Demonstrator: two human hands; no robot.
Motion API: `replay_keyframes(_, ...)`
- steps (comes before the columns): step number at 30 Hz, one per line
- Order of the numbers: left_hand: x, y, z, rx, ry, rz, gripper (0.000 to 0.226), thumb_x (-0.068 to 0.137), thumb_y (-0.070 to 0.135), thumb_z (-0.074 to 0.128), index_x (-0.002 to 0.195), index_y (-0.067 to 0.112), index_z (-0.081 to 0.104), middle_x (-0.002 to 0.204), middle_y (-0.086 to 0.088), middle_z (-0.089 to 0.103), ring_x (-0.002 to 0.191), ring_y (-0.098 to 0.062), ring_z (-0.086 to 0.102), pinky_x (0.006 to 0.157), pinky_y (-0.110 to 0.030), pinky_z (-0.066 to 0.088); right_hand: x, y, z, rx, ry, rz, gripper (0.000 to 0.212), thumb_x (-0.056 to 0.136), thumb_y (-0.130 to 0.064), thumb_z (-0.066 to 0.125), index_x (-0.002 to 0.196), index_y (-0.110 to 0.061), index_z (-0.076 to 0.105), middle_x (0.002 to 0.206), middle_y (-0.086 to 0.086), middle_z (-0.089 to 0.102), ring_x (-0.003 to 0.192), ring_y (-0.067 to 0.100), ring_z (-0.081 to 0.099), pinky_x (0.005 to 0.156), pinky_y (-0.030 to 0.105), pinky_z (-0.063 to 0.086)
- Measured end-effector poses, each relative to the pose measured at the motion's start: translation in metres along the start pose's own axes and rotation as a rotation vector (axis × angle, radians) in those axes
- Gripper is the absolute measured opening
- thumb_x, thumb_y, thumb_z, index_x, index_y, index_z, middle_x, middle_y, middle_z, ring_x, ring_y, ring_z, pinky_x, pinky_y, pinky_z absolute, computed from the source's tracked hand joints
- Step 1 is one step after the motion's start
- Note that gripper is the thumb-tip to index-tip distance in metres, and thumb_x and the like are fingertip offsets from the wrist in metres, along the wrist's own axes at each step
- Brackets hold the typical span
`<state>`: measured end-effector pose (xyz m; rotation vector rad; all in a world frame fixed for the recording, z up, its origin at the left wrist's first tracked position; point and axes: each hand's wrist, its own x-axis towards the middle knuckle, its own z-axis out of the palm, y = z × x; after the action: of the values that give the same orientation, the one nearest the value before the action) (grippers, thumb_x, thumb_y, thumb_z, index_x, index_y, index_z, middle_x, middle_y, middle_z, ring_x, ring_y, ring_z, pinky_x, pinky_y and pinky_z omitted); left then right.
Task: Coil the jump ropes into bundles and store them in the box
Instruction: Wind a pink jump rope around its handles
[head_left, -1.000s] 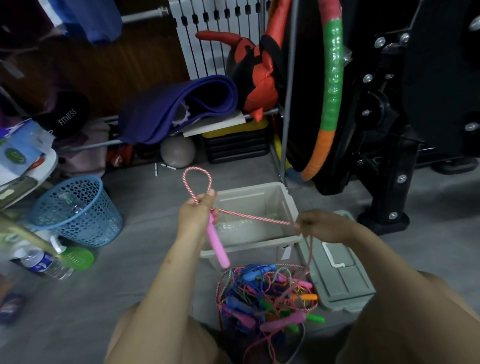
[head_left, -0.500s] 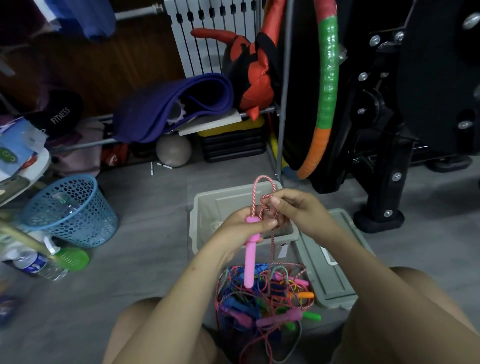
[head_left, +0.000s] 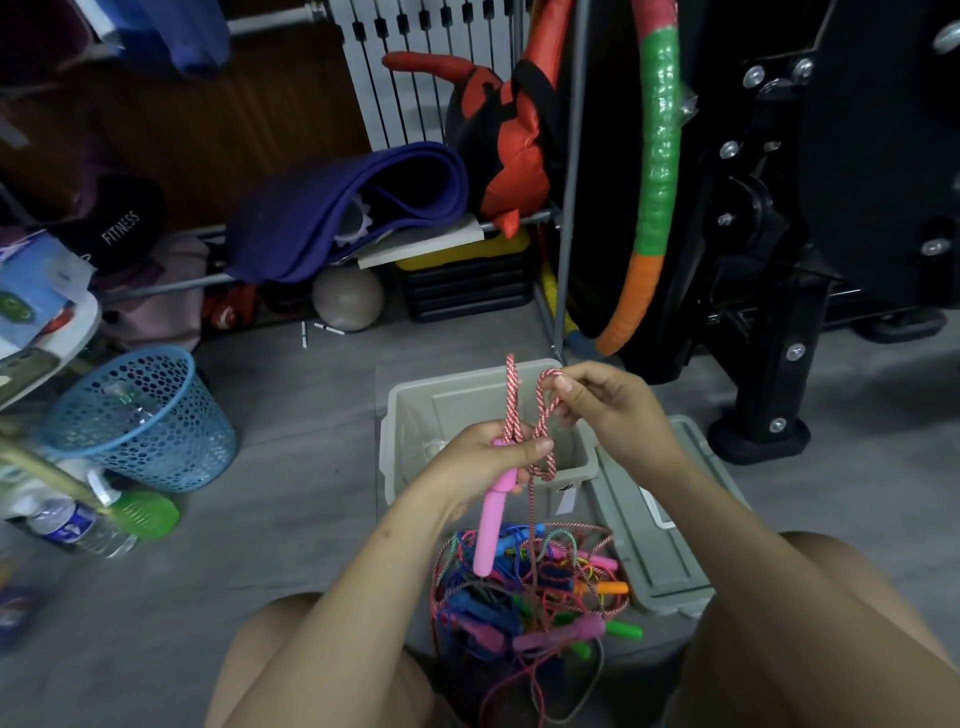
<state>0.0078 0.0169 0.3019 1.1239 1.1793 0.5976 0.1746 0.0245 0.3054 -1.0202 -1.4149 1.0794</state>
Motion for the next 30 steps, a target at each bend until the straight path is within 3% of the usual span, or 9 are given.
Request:
replay_keyframes(4,0.0,0.005,0.0,-0.267,0.056,0.007,0.009,0.088,0.018,0.062,0.094,0.012,0.06,0.091,-0.007,0.072,0.06,-0.01,0.064,0.05,-0.02,0.049,-0.002,0.007,0.005,-0.059,-0.028,0.245,0.013,0.097,-0.024,0.046,0.092,-0.018,0.057,0.086,0.001,0.063,0.083,0.014,0.061,0.084,0.037,0.051)
replay_keyframes(8,0.0,0.013,-0.009,-0.495,0.103,0.027,0.006,0.091,0.014,0.057,0.086,0.011,0.058,0.081,-0.005,0.074,0.053,-0.011,0.064,0.042,-0.019,0.046,-0.014,0.008,0.015,-0.186,-0.388,0.56,0.047,0.099,-0.048,0.022,0.108,-0.022,0.06,0.088,0.001,0.07,0.093,0.012,0.065,0.094,0.028,0.046)
replay_keyframes(11,0.002,0.015,-0.022,-0.602,0.154,0.037,0.011,0.094,0.013,0.053,0.083,0.01,0.055,0.065,0.0,0.067,0.042,-0.008,0.053,0.038,-0.017,0.041,-0.016,0.005,0.008,-0.268,-0.497,0.551,0.057,0.099,-0.047,0.022,0.089,-0.014,0.066,0.074,0.008,0.067,0.078,0.017,0.064,0.087,0.029,0.045)
replay_keyframes(14,0.004,0.012,-0.039,-0.625,0.217,0.062,0.012,0.095,0.015,0.052,0.084,0.013,0.052,0.054,0.004,0.053,0.039,-0.006,0.044,0.037,-0.016,0.038,-0.007,0.007,-0.019,-0.482,-0.586,0.532,0.038,0.099,-0.038,0.038,0.08,-0.016,0.063,0.08,0.006,0.064,0.083,0.019,0.061,0.088,0.031,0.044)
replay_keyframes(18,-0.001,0.007,-0.05,-0.289,0.425,0.108,0.01,0.091,0.016,0.06,0.091,0.007,0.056,0.062,-0.001,0.05,0.039,-0.004,0.046,0.04,-0.018,0.042,0.0,0.016,-0.043,-0.906,-0.605,0.371,0.02,0.096,-0.027,0.051,0.089,-0.014,0.066,0.09,0.001,0.062,0.092,0.019,0.059,0.078,0.028,0.042)
replay_keyframes(21,-0.004,0.005,-0.044,-0.069,0.362,0.085,0.019,0.08,0.021,0.072,0.093,0.011,0.062,0.066,0.0,0.056,0.048,-0.007,0.048,0.049,-0.019,0.045,-0.002,0.008,-0.034,-0.417,-0.297,0.257,0.018,0.094,-0.018,0.054,0.081,-0.009,0.064,0.07,0.004,0.061,0.065,0.015,0.06,0.059,0.025,0.047)
replay_keyframes(25,-0.005,0.0,-0.017,0.098,0.073,0.043,0.061,0.051,0.039,0.08,0.107,0.022,0.061,0.077,0.005,0.065,0.065,-0.01,0.056,0.067,-0.026,0.05,-0.004,-0.003,-0.011,0.051,-0.2,0.123,0.014,0.094,-0.003,0.048,0.089,-0.001,0.061,0.073,0.007,0.065,0.065,0.01,0.065,0.064,0.021,0.052)
replay_keyframes(28,-0.001,-0.006,0.004,0.161,0.017,0.089,0.03,0.07,0.023,0.08,0.095,0.025,0.062,0.08,0.008,0.066,0.07,-0.008,0.061,0.074,-0.026,0.053,-0.005,-0.005,0.0,0.186,-0.214,0.079,0.013,0.093,-0.01,0.05,0.089,-0.003,0.061,0.073,0.003,0.068,0.067,0.014,0.066,0.066,0.024,0.054)
replay_keyframes(30,0.003,-0.007,0.008,0.114,0.033,0.102,0.009,0.085,0.015,0.069,0.09,0.019,0.063,0.076,0.002,0.061,0.063,-0.01,0.055,0.064,-0.024,0.05,-0.003,-0.005,0.004,0.223,-0.18,0.065,0.014,0.092,-0.016,0.053,0.088,-0.006,0.062,0.073,0.002,0.068,0.068,0.015,0.066,0.066,0.024,0.054)
